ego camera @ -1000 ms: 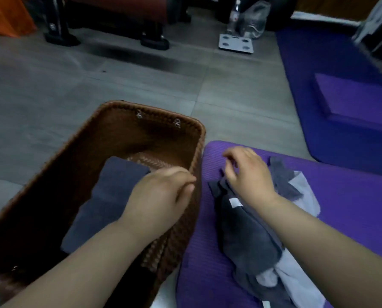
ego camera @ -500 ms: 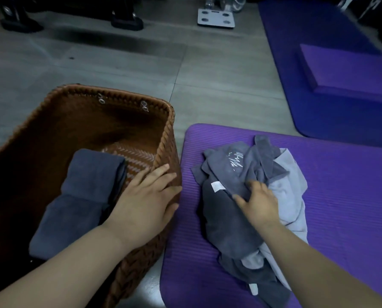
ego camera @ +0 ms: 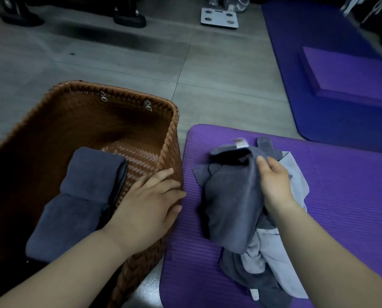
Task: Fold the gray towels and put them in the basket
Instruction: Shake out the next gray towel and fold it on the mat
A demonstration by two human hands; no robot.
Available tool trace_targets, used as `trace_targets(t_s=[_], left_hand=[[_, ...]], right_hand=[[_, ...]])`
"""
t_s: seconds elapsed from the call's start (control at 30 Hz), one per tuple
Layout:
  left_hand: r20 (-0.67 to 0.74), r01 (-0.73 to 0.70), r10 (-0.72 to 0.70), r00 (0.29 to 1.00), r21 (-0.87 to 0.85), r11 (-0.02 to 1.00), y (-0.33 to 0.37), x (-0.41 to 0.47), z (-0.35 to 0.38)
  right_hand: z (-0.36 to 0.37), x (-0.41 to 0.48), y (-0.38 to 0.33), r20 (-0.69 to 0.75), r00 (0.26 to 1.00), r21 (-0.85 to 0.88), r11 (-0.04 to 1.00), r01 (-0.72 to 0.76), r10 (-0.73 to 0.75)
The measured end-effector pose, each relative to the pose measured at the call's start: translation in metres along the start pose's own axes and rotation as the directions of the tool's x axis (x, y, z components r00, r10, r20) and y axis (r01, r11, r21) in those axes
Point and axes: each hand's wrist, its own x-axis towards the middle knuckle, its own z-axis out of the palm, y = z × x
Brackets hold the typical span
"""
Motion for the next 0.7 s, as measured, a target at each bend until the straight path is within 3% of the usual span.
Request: trace_targets(t_s=[0.07,0.1,0.23,0.3,0.37,0.47,0.53,0.6,0.63,0.7], left_hand=[[-0.005,0.019,-0.019,1.000,-0.052,0.998,0.000,-0.001,-0.001],[-0.012,0.035,-0.037,0.999,-0.103,0.994,0.001,-0.001,-0.002],[-0.175,0.093,-0.150,0.973,-0.297,0.950,-0.002,0.013,-0.022],[-0.228,0.109,-0.177,0.958,-0.283,0.953,-0.004,0.035,-0.040],[-0.146,0.111,-0.152,0.978,-0.257,0.960,0.003,0.064,-0.064],[0.136,0.172,-0.132,0.982,-0.347,0.922,0.021,0.103,-0.100],[0.208,0.255,-0.164,0.964,-0.562,0.787,0.029,0.122,-0.134],[0.227,0.334,-0.247,0.942,-0.689,0.644,0.031,0.139,-0.176],[0.242,0.365,-0.278,0.930,-0.706,0.607,0.033,0.147,-0.199],[0.246,0.391,-0.317,0.916,-0.726,0.566,0.039,0.160,-0.246]], right_hand=[[0.001,-0.002,-0.014,0.149,0.964,0.341,0.904,-0.259,0.220],[0.001,-0.002,-0.020,0.246,0.937,0.418,0.845,-0.335,0.250],[0.005,-0.003,-0.045,0.507,0.857,0.331,0.898,-0.291,0.090],[0.003,-0.008,-0.064,0.649,0.760,0.275,0.926,-0.258,0.019],[-0.001,-0.017,-0.091,0.759,0.651,0.172,0.961,-0.217,0.011],[-0.016,-0.030,-0.144,0.804,0.590,0.021,0.989,-0.144,0.069],[-0.032,-0.038,-0.189,0.789,0.609,-0.025,0.993,-0.113,0.089],[-0.050,-0.040,-0.229,0.776,0.617,-0.194,0.981,0.032,0.133],[-0.058,-0.042,-0.245,0.757,0.629,-0.341,0.928,0.153,0.175],[-0.074,-0.046,-0.268,0.663,0.687,-0.661,0.663,0.351,0.297]])
